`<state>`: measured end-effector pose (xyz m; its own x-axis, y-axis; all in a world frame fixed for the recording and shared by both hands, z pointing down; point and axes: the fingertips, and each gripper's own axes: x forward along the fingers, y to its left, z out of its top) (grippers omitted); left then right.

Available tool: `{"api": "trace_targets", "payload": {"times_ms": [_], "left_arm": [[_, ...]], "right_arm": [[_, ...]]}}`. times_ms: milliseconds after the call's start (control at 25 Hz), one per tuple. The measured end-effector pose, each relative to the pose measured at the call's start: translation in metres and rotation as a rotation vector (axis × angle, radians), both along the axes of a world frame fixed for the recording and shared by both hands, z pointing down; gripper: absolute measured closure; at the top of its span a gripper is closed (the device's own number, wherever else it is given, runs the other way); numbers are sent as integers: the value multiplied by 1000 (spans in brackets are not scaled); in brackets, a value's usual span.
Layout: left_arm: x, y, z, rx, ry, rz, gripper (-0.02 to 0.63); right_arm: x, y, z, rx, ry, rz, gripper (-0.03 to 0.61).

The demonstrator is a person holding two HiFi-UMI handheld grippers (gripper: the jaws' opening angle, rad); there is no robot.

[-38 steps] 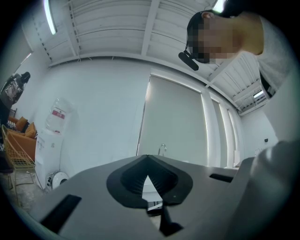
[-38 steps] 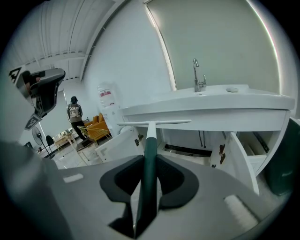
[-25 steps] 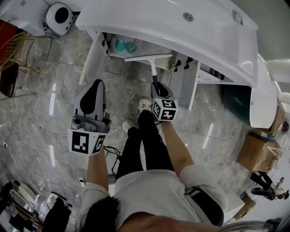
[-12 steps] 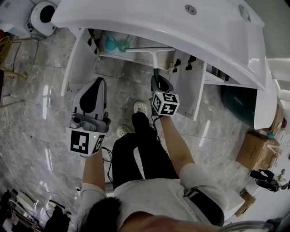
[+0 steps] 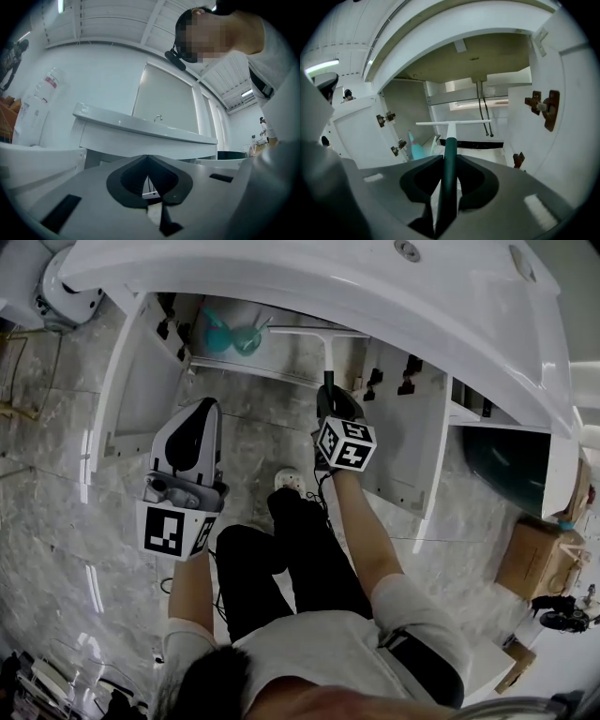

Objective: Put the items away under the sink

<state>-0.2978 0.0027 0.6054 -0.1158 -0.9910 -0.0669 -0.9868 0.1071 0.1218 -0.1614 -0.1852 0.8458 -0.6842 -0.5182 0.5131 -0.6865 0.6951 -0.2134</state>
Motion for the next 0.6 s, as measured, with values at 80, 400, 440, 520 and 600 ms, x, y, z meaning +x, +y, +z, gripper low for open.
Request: {"api": "trace_targets", "payload": {"times_ms": [80, 400, 440, 520, 600], "left_arm": [[-3, -6, 15, 13, -12, 6, 607], [-10, -22, 76, 51, -62, 25, 606], [-11, -24, 85, 54, -65, 27, 607], [-13, -27, 103, 58, -69, 27, 607], [-15, -29, 119, 55, -71, 24, 607]], "right_arm": [[-3, -12, 14, 17, 9, 14, 477], [-10, -50, 82, 24, 28, 72, 477], [-11, -54, 91, 24, 31, 77, 477], [-14, -60, 108, 23, 35, 84, 477], [-19, -67, 123, 24, 36, 90, 477]]}}
